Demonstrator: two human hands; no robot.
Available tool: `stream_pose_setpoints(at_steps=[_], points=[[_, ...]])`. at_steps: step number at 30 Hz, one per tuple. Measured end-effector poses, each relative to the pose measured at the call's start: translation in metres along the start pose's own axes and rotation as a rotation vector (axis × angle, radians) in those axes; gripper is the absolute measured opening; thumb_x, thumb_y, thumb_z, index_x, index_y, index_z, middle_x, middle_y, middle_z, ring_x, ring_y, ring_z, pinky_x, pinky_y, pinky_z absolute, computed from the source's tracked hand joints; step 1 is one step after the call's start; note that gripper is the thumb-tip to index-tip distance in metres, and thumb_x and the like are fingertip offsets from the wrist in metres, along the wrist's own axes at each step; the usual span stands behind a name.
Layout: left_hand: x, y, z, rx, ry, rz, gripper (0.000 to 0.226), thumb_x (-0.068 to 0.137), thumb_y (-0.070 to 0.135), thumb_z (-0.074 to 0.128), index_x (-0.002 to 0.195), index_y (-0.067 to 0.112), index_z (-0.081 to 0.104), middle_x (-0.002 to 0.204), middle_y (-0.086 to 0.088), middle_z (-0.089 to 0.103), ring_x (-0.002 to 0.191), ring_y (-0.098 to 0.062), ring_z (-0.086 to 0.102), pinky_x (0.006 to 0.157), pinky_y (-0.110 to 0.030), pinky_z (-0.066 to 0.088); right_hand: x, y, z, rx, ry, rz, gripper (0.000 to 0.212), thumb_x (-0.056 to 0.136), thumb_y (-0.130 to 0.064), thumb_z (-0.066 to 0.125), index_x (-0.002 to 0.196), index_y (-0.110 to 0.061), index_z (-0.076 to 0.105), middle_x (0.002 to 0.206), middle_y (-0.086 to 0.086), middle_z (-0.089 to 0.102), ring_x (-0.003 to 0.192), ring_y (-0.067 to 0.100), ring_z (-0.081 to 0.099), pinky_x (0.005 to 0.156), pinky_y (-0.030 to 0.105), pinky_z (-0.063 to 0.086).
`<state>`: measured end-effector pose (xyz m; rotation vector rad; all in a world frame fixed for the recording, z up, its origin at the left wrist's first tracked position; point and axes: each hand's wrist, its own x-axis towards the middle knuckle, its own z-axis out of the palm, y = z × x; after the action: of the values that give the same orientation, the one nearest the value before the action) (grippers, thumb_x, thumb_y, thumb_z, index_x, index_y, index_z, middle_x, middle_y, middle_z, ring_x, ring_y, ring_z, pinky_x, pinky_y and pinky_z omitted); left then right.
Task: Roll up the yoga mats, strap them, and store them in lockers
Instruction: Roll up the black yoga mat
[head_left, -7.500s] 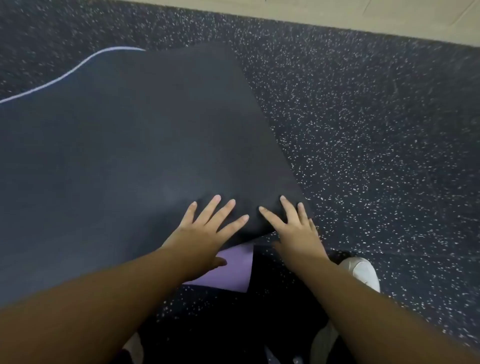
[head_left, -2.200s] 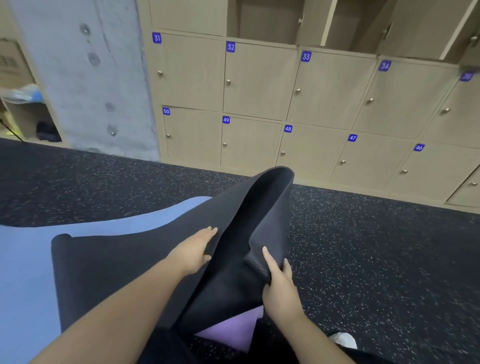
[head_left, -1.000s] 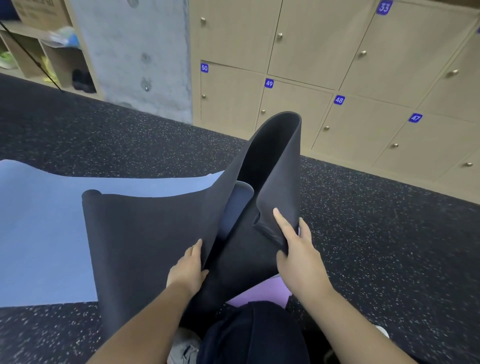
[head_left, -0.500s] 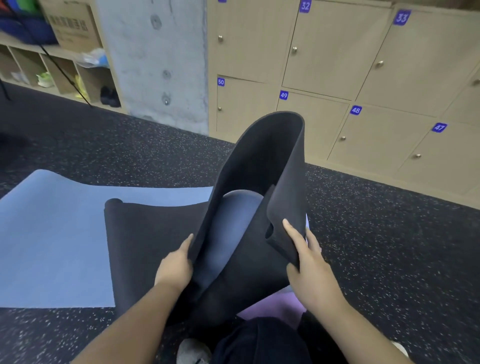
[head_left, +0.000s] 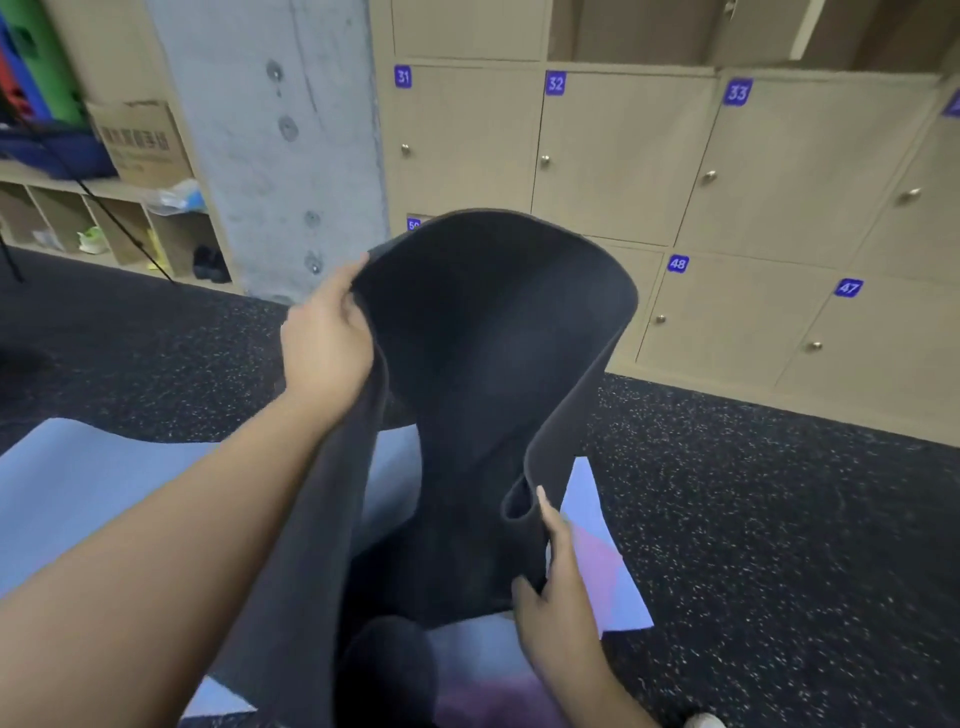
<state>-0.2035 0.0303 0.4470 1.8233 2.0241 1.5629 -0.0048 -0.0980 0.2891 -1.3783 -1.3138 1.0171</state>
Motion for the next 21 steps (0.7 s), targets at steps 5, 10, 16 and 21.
stream_pose_setpoints(at_steps=[5, 10, 16, 21], points=[[0.009, 0.050, 0.067, -0.191, 0.008, 0.017, 0.050, 0.098, 0.005, 0.035, 0.137, 0.032, 0.051, 0.111, -0.006, 0.067, 0.100, -0.024, 0.059, 0.086, -0.020, 0.037, 0.018, 0.033, -0.026, -0.026, -0.046, 0.043, 0.092, 0.073, 0.008, 0.043, 0.132, -0.061, 0.031, 0.140, -0.038, 0.032, 0.134, -0.012, 0.027, 0.113, 0.034, 0.033], [-0.032, 0.070, 0.169, -0.239, -0.379, 0.103, 0.048, 0.099, 0.007, 0.038, 0.141, 0.031, 0.046, 0.110, -0.006, 0.067, 0.098, -0.020, 0.060, 0.085, -0.018, 0.038, 0.030, 0.081, -0.065, 0.042, 0.096, 0.191, 0.088, 0.062, -0.007, 0.041, 0.128, -0.064, 0.032, 0.138, -0.030, 0.041, 0.131, 0.007, 0.043, 0.107, 0.036, 0.041], [-0.120, 0.028, 0.238, 0.064, -1.148, 0.323, 0.054, 0.098, 0.021, 0.052, 0.148, 0.026, 0.033, 0.151, 0.004, 0.039, 0.138, -0.014, 0.035, 0.105, -0.016, 0.023, 0.051, 0.122, -0.104, 0.039, 0.265, 0.315, 0.072, 0.079, 0.014, 0.044, 0.128, -0.038, 0.036, 0.111, -0.019, 0.059, 0.105, 0.014, 0.058, 0.072, 0.002, 0.040], [-0.167, -0.021, 0.228, 0.122, -1.200, 0.182, 0.065, 0.093, 0.027, 0.061, 0.149, 0.031, 0.029, 0.157, 0.003, 0.025, 0.144, -0.009, 0.021, 0.118, -0.025, 0.013, 0.058, 0.142, -0.110, 0.058, 0.230, 0.490, 0.087, 0.076, 0.008, 0.037, 0.140, -0.051, 0.029, 0.100, -0.018, 0.061, 0.084, 0.016, 0.064, 0.074, 0.047, 0.058]])
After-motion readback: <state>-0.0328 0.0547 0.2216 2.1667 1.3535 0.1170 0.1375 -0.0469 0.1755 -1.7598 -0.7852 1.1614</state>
